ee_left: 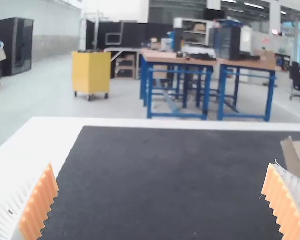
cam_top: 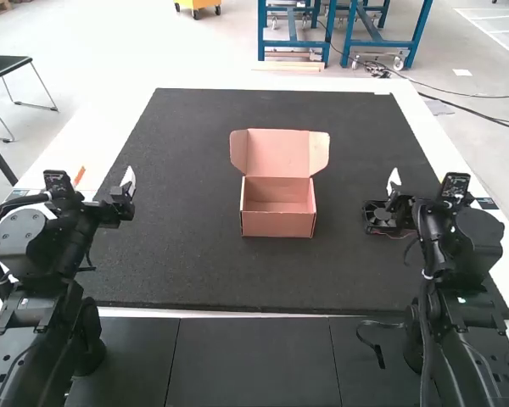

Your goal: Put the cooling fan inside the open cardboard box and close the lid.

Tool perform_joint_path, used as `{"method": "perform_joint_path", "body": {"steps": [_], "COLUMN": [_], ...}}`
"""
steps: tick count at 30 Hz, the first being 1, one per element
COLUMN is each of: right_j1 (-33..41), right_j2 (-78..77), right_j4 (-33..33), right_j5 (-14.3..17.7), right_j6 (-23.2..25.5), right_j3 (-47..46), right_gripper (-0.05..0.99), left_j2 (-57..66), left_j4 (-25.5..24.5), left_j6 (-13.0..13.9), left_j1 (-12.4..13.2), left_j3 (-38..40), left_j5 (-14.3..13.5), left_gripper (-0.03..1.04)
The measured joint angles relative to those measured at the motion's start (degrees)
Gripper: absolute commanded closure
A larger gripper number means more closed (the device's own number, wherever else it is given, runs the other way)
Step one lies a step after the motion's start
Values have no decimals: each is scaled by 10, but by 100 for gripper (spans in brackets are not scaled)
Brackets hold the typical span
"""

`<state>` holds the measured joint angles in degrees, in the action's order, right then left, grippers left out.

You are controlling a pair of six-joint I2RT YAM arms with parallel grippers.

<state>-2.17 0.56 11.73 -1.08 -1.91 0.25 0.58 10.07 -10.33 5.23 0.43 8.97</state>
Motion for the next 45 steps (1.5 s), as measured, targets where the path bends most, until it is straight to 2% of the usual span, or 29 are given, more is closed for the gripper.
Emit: {"method": "perform_joint_path", "body": {"steps": [5, 9, 13, 15, 18, 20, 23, 26, 28, 31, 34, 36, 38, 40, 45], "right_j1": [0, 0, 0, 0, 0, 0, 0, 0, 0, -4, -13, -17, -21, -28, -58], "right_j2": [31, 150, 282, 331, 391, 428, 489, 538, 559, 574, 577, 577, 579, 581, 617], "right_j4": [0, -5, -58, -90, -162, -229, -334, -429, -494, -565, -618, -623, -625, -621, -577], "right_j5": [0, 0, 0, 0, 1, 1, 1, 0, 0, 3, 7, 12, 16, 20, 25], "right_j6": [2, 3, 4, 4, 3, -5, -14, -22, -30, -38, -43, -44, -44, -44, -58], "right_j3": [34, 126, 235, 287, 377, 449, 565, 659, 702, 728, 725, 715, 702, 688, 660], "right_gripper": [2, 2, 2, 2, 3, 3, 3, 3, 3, 3, 3, 3, 3, 3, 3], "left_j2": [67, 212, 346, 391, 429, 452, 491, 532, 559, 576, 576, 576, 576, 576, 575], "left_j4": [-11, -33, -77, -82, -98, -124, -180, -233, -253, -261, -269, -274, -277, -290, -353], "left_j6": [-7, -9, -5, 16, 70, 107, 139, 156, 162, 164, 154, 138, 122, 107, 80], "left_j1": [0, 0, 0, 0, 0, 0, -12, -50, -91, -172, -255, -309, -349, -367, -367], "left_j3": [53, 149, 256, 305, 363, 401, 454, 493, 500, 500, 507, 519, 530, 541, 551], "left_j5": [-3, -4, -1, 4, 7, 5, 5, 16, 25, 31, 28, 15, 0, -11, -39], "left_gripper": [5, 4, 4, 4, 5, 5, 5, 5, 5, 5, 5, 5, 5, 5, 5]}}
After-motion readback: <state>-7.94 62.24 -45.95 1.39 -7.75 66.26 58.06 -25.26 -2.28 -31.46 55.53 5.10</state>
